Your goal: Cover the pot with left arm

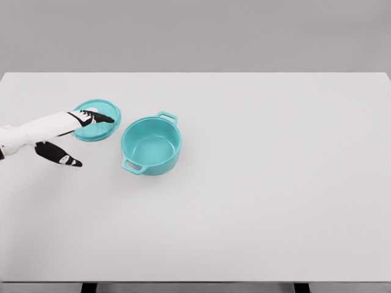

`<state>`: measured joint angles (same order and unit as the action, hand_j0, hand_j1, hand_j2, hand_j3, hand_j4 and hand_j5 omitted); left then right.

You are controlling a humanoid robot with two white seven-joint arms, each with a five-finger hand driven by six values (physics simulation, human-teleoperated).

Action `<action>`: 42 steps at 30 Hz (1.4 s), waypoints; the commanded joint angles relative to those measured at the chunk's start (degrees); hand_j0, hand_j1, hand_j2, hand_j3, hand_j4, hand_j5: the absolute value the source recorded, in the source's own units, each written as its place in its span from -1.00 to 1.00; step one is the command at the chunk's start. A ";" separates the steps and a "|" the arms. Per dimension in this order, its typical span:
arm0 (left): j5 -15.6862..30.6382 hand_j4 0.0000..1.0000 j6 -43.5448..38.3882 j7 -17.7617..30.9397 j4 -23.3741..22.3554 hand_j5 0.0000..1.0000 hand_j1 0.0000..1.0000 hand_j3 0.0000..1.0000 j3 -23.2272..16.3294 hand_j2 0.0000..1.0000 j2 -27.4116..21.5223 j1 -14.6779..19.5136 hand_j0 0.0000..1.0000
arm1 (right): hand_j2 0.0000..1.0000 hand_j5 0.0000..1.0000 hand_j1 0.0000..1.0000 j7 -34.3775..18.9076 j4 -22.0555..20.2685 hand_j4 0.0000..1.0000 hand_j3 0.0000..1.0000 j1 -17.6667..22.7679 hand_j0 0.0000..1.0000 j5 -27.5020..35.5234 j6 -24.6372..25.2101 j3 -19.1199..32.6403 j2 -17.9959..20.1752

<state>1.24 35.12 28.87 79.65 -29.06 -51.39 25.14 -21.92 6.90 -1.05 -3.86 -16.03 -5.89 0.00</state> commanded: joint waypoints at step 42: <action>8.25 0.68 -3.21 -0.83 -44.14 0.68 0.68 0.68 -14.01 0.68 17.91 22.76 0.68 | 1.00 1.00 1.00 -0.05 0.39 1.00 1.00 0.53 1.00 0.08 -0.06 0.09 0.00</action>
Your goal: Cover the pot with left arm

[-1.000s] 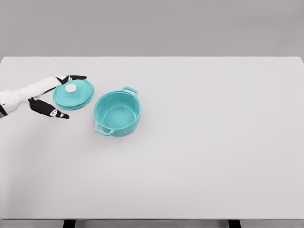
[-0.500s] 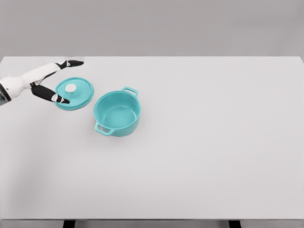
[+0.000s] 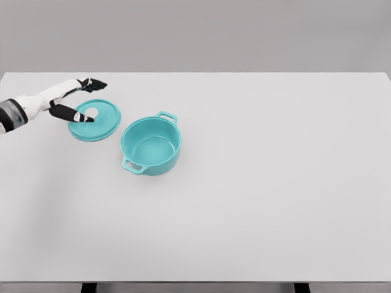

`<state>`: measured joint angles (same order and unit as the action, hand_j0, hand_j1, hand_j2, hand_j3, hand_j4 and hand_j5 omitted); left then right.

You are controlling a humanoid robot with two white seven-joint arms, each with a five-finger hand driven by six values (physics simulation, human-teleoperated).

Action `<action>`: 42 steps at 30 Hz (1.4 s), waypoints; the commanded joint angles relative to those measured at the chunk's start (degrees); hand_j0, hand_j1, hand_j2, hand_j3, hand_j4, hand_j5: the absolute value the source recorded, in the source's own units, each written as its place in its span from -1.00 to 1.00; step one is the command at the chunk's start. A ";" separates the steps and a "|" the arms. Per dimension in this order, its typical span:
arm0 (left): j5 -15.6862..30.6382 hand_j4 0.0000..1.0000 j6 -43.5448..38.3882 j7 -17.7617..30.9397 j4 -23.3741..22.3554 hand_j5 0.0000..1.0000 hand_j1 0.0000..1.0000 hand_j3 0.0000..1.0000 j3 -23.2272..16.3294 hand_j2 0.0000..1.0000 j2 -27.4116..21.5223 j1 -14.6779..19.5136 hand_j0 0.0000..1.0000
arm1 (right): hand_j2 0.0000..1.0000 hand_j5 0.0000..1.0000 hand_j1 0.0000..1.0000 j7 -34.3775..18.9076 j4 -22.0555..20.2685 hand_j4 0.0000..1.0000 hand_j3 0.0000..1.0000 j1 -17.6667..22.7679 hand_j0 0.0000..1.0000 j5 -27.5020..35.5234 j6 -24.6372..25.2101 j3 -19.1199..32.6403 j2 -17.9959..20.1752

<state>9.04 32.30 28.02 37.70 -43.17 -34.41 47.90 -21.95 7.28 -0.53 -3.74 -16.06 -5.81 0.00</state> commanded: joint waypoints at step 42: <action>-0.17 -0.22 -3.65 -0.51 -4.56 -0.22 -0.22 -0.22 0.11 -0.22 1.63 0.09 -0.22 | 1.00 1.00 1.00 -0.02 0.01 1.00 1.00 0.00 1.00 -0.04 -0.03 0.01 0.00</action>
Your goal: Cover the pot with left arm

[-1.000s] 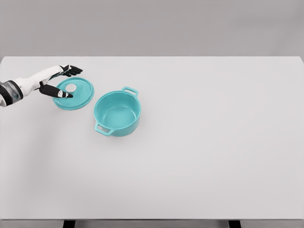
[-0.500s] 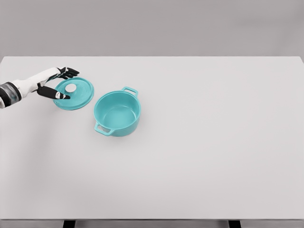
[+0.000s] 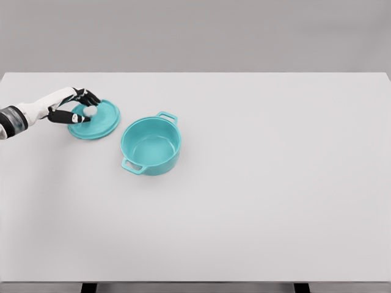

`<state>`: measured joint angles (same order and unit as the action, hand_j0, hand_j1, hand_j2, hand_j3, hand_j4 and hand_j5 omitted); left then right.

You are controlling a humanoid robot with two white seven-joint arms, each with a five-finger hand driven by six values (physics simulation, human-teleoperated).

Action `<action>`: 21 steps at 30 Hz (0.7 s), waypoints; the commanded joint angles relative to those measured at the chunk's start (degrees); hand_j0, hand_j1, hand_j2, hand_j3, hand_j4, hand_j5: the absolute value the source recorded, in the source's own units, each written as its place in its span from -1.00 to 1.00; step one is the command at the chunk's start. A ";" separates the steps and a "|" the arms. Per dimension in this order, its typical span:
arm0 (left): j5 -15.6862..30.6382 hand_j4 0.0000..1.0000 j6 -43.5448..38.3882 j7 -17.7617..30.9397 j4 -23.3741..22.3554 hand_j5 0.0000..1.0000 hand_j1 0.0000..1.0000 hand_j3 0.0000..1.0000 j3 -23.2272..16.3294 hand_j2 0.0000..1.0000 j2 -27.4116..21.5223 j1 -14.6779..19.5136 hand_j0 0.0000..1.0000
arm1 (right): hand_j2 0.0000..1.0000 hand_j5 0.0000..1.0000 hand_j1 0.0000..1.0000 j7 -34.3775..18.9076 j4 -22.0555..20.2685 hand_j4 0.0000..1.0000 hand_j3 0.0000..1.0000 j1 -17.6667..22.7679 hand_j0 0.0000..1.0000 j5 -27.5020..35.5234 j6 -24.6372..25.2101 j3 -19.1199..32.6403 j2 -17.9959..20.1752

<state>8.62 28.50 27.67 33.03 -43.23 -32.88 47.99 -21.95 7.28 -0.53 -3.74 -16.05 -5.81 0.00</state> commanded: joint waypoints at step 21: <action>6.14 -0.21 2.08 2.82 21.99 -0.21 -0.21 -0.21 -0.63 -0.21 -9.40 -1.93 -0.21 | 1.00 1.00 1.00 -0.02 0.02 1.00 1.00 0.00 1.00 -0.04 -0.03 0.01 0.00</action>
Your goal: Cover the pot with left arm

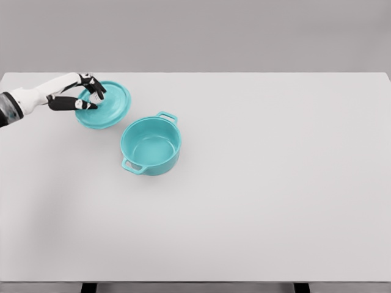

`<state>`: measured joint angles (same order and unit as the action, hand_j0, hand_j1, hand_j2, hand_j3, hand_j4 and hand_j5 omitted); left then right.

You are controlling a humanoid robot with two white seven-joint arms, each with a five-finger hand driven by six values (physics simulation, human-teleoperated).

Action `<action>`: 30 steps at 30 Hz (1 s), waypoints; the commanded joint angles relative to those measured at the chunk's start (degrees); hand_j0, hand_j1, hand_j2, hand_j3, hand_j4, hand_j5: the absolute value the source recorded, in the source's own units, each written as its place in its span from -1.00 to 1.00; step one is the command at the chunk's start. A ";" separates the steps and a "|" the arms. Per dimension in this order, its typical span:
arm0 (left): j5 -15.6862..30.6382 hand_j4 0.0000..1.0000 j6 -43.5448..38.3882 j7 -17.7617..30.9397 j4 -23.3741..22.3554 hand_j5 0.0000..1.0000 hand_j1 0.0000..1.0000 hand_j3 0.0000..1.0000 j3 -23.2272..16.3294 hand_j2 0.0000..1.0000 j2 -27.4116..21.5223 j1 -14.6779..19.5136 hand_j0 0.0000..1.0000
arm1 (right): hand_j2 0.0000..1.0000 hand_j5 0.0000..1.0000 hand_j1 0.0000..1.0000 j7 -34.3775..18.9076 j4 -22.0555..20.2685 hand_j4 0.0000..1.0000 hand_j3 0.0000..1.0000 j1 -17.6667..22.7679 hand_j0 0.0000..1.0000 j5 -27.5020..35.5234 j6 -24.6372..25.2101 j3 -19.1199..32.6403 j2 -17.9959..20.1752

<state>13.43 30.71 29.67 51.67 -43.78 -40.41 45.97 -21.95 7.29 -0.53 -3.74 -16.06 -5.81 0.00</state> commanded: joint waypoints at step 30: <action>3.80 -0.19 -0.74 0.47 18.38 -0.19 -0.19 -0.19 -8.51 -0.19 -2.30 -1.85 -0.19 | 1.00 1.00 1.00 -0.02 0.00 1.00 1.00 0.00 1.00 -0.04 -0.03 0.01 0.00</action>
<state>16.88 30.10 30.21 69.93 -52.10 -42.91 44.12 -21.95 7.28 -0.53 -3.74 -16.06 -5.81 0.00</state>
